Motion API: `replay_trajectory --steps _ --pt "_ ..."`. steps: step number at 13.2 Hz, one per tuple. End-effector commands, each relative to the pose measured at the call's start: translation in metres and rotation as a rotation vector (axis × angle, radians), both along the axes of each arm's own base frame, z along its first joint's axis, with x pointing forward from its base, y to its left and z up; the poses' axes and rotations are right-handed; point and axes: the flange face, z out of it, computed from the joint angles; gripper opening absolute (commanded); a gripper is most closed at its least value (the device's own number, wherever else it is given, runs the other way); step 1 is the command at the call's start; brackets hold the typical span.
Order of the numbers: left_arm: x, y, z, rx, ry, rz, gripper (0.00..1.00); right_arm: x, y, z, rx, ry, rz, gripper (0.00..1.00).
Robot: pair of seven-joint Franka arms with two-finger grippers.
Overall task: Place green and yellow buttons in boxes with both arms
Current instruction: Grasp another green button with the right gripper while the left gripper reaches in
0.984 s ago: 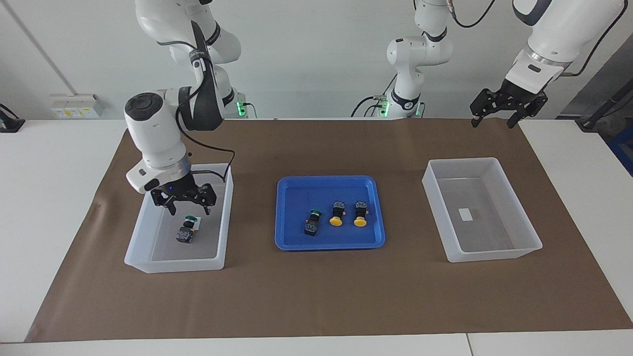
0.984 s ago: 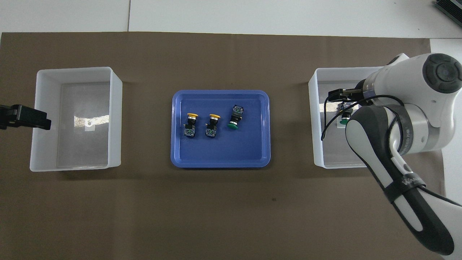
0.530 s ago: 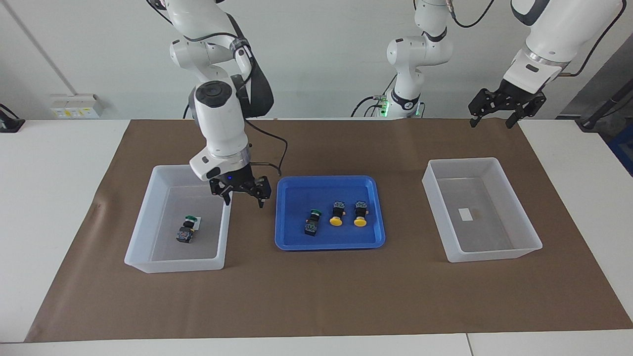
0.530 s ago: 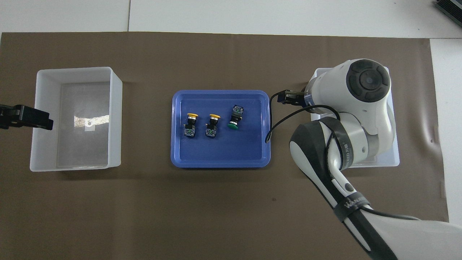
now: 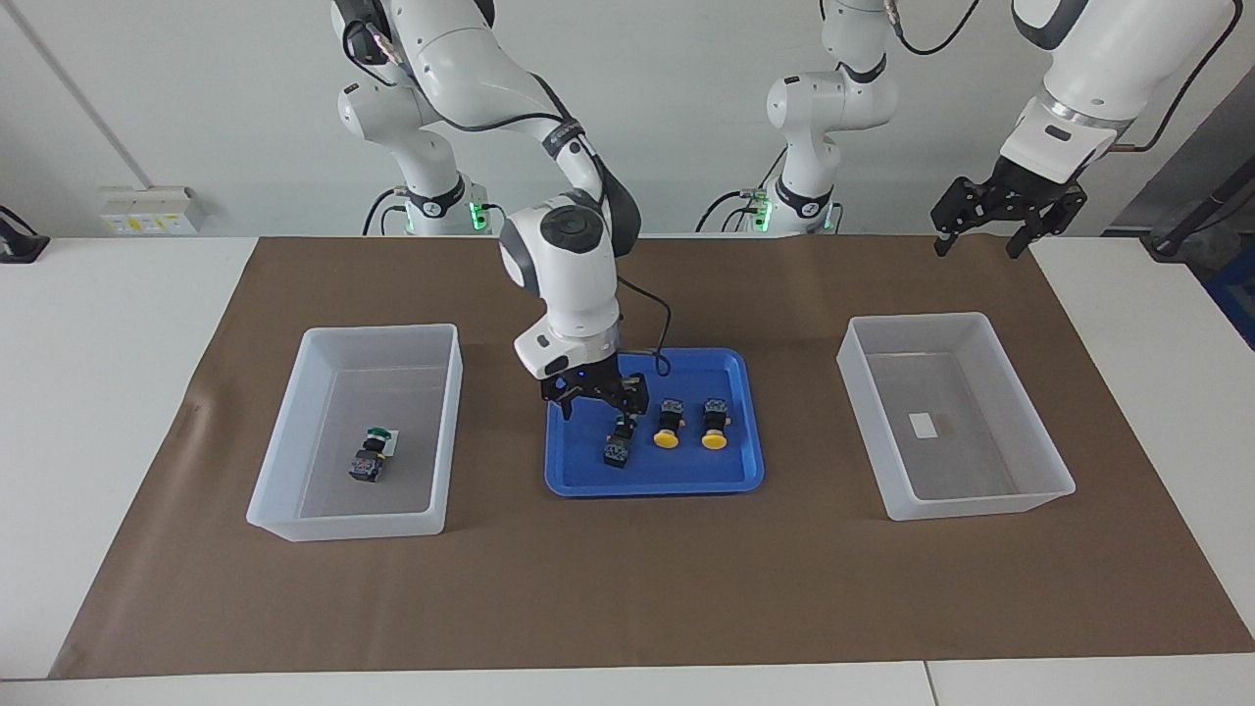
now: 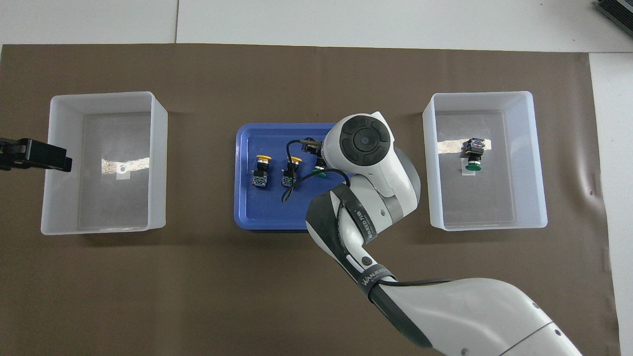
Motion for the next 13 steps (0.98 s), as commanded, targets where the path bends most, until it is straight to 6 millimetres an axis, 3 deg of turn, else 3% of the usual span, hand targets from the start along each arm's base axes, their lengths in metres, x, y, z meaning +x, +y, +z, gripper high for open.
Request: replay_trajectory --steps 1,4,6,7,9,10,12,13 --pt "0.002 0.0 -0.001 0.015 -0.018 -0.018 1.0 0.011 0.007 -0.014 0.008 -0.037 -0.01 1.0" --pt "0.001 -0.013 0.0 0.011 -0.036 -0.036 1.0 0.008 0.004 -0.028 -0.013 -0.026 -0.001 1.0" --pt "-0.002 -0.033 -0.006 0.011 -0.026 -0.065 1.0 0.005 0.001 -0.038 -0.028 -0.025 0.009 1.0" --pt "-0.002 -0.043 -0.008 0.01 -0.05 -0.086 1.0 0.002 0.002 -0.042 -0.027 -0.024 0.01 0.89" --pt "-0.004 -0.072 -0.02 0.004 -0.102 -0.136 1.0 -0.001 0.002 -0.048 -0.027 -0.022 0.011 0.49" --pt "-0.002 -0.082 -0.024 0.001 -0.114 -0.151 1.0 -0.001 0.001 -0.047 -0.029 -0.017 0.006 0.02" --pt "0.005 -0.103 -0.043 -0.008 -0.154 -0.182 1.0 0.0 0.002 -0.042 -0.029 -0.009 -0.024 0.0" --pt "0.01 -0.114 -0.063 -0.012 -0.162 -0.181 1.0 0.004 -0.002 -0.032 -0.034 -0.005 -0.025 0.0"
